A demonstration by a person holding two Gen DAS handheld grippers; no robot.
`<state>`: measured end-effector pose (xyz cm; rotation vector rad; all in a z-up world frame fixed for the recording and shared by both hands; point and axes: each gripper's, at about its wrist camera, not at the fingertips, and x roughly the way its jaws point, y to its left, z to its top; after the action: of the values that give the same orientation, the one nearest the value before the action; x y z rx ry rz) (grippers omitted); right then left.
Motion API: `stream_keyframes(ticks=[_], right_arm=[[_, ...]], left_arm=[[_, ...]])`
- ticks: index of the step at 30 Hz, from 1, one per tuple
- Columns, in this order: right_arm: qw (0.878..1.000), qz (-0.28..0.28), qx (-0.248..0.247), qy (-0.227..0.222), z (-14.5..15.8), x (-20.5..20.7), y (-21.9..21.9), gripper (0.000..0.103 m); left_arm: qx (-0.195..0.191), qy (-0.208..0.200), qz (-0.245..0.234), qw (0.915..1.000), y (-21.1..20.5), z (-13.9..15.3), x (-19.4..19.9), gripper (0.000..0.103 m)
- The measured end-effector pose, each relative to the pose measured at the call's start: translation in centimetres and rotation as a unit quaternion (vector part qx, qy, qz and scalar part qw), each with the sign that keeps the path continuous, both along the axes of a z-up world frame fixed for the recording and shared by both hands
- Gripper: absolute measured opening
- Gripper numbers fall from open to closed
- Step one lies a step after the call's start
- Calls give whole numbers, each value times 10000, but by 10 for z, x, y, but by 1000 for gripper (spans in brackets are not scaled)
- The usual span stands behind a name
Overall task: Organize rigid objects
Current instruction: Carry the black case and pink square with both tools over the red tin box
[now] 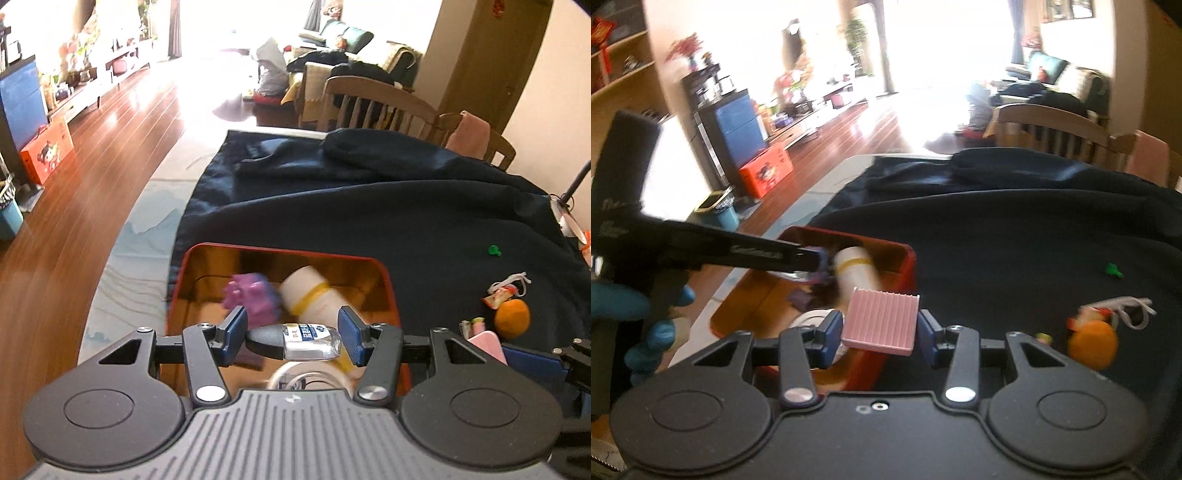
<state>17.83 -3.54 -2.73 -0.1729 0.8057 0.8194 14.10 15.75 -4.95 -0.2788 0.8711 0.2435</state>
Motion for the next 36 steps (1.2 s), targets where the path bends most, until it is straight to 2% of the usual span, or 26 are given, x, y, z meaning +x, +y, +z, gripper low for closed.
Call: stream_keyframes(ticks=[6, 15, 29, 36], right_arm=[[9987, 406, -306, 89, -15, -2, 39, 43], [9960, 612, -575, 292, -38, -1, 68, 43], [9938, 650, -781, 461, -57, -2, 81, 44], [9933, 712, -832, 381, -58, -6, 79, 45]], left_arm=[[-100, 175, 0, 9998, 22, -20, 2, 54], [-88, 276, -290, 9992, 23, -35, 12, 54], [-7, 527, -345, 9980, 23, -56, 17, 54], [58, 561, -390, 9976, 20, -59, 17, 54]])
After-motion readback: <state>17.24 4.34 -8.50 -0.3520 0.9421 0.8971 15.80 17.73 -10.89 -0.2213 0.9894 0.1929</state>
